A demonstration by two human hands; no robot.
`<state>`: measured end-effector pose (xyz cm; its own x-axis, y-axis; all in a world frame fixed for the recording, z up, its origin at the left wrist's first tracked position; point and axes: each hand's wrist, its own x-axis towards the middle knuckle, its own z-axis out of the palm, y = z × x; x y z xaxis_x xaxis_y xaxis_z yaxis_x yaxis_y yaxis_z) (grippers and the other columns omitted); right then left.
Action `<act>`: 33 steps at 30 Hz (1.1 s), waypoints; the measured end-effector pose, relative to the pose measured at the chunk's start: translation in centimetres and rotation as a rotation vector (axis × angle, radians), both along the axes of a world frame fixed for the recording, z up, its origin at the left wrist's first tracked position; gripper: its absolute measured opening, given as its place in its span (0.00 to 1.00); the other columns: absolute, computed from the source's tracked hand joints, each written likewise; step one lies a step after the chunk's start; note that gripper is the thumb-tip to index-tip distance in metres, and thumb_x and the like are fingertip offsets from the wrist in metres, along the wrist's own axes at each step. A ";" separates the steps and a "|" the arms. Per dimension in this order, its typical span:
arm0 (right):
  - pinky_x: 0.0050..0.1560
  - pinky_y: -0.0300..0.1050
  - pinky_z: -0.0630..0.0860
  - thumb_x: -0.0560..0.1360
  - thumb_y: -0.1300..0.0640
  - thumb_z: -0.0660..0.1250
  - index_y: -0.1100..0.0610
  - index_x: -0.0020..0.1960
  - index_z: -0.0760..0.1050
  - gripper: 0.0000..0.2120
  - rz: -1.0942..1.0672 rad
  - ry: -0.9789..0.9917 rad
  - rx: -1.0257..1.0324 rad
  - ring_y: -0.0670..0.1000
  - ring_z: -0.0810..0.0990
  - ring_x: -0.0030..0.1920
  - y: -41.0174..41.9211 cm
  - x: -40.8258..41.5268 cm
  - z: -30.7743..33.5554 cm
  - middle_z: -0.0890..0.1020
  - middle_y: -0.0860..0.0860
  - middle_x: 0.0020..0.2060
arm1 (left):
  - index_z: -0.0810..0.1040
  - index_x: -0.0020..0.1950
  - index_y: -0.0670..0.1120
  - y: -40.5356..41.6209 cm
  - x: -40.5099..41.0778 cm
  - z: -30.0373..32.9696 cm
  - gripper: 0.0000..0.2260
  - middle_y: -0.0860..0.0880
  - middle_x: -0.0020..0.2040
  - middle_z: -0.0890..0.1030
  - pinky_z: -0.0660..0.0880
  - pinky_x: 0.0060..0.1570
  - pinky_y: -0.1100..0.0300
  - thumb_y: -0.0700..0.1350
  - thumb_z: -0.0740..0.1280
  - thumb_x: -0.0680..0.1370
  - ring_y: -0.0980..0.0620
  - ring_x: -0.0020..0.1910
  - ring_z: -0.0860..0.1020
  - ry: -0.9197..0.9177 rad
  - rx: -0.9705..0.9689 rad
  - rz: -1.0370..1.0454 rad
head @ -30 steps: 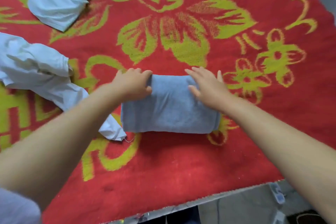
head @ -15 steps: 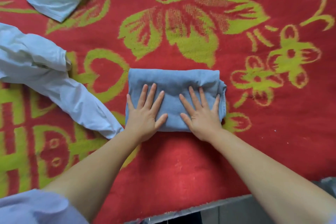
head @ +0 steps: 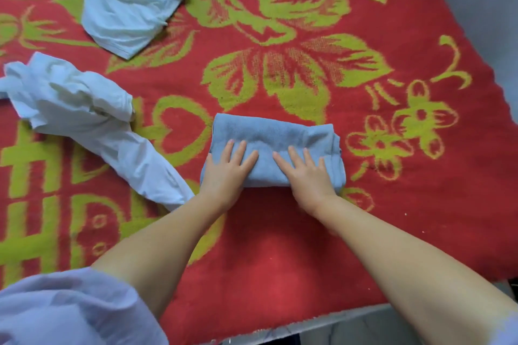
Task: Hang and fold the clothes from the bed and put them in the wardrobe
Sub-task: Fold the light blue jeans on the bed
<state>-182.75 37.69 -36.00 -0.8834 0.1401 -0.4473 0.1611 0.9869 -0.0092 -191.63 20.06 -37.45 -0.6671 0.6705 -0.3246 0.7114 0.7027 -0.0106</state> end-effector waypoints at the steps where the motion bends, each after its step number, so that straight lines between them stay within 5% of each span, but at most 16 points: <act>1: 0.69 0.66 0.58 0.80 0.63 0.52 0.43 0.78 0.45 0.32 -0.003 0.010 -0.004 0.63 0.54 0.76 0.5 -1.1 1.7 0.53 0.54 0.78 | 0.54 0.76 0.54 0.6 -1.0 1.4 0.27 0.47 0.77 0.56 0.70 0.57 0.44 0.46 0.60 0.79 0.44 0.75 0.55 0.007 0.029 0.016; 5: 0.66 0.64 0.62 0.79 0.66 0.53 0.45 0.77 0.51 0.32 0.015 0.048 -0.007 0.63 0.57 0.74 1.4 -5.0 10.4 0.58 0.52 0.76 | 0.63 0.68 0.52 2.0 -4.0 9.0 0.24 0.52 0.61 0.70 0.67 0.35 0.54 0.59 0.64 0.76 0.47 0.60 0.70 0.070 0.127 0.042; 12: 0.65 0.66 0.62 0.79 0.65 0.52 0.46 0.78 0.51 0.30 0.209 0.212 0.008 0.65 0.57 0.74 -4.1 -7.2 23.6 0.58 0.52 0.76 | 0.63 0.70 0.51 -5.1 -3.5 22.9 0.25 0.52 0.64 0.70 0.70 0.42 0.53 0.62 0.59 0.77 0.48 0.64 0.68 0.269 0.127 0.182; 18: 0.65 0.63 0.62 0.78 0.64 0.56 0.45 0.78 0.48 0.34 0.550 0.301 -0.028 0.62 0.57 0.74 -15.3 -8.3 31.0 0.58 0.51 0.75 | 0.66 0.71 0.49 -16.9 1.8 31.6 0.23 0.49 0.69 0.70 0.74 0.50 0.51 0.54 0.63 0.78 0.46 0.67 0.68 0.371 0.151 0.508; 22: 0.64 0.63 0.63 0.78 0.63 0.53 0.46 0.78 0.48 0.32 0.843 0.324 -0.076 0.63 0.58 0.72 -24.4 -5.7 33.9 0.58 0.52 0.74 | 0.63 0.73 0.50 -25.3 9.5 34.3 0.26 0.49 0.72 0.66 0.73 0.55 0.50 0.55 0.64 0.77 0.47 0.70 0.65 0.373 0.085 0.744; 26: 0.62 0.60 0.66 0.78 0.64 0.54 0.46 0.78 0.47 0.33 1.146 0.321 -0.100 0.61 0.60 0.71 -34.0 -0.2 35.1 0.58 0.51 0.74 | 0.80 0.58 0.45 -32.1 20.2 36.4 0.19 0.43 0.55 0.81 0.80 0.38 0.46 0.40 0.72 0.68 0.42 0.54 0.80 0.496 0.144 0.930; 29: 0.62 0.61 0.67 0.78 0.64 0.54 0.45 0.78 0.46 0.33 1.368 0.305 -0.108 0.60 0.60 0.71 -41.2 6.3 35.4 0.58 0.50 0.74 | 0.67 0.71 0.50 -36.9 29.5 36.1 0.20 0.48 0.69 0.69 0.74 0.55 0.46 0.42 0.59 0.78 0.45 0.69 0.67 0.398 0.065 1.231; 33: 0.66 0.61 0.64 0.77 0.62 0.55 0.44 0.78 0.47 0.34 1.626 0.255 -0.149 0.60 0.59 0.72 -49.8 17.1 35.5 0.56 0.50 0.75 | 0.62 0.73 0.52 -41.6 43.4 35.5 0.24 0.51 0.71 0.66 0.71 0.56 0.52 0.50 0.61 0.77 0.48 0.71 0.63 0.368 0.006 1.508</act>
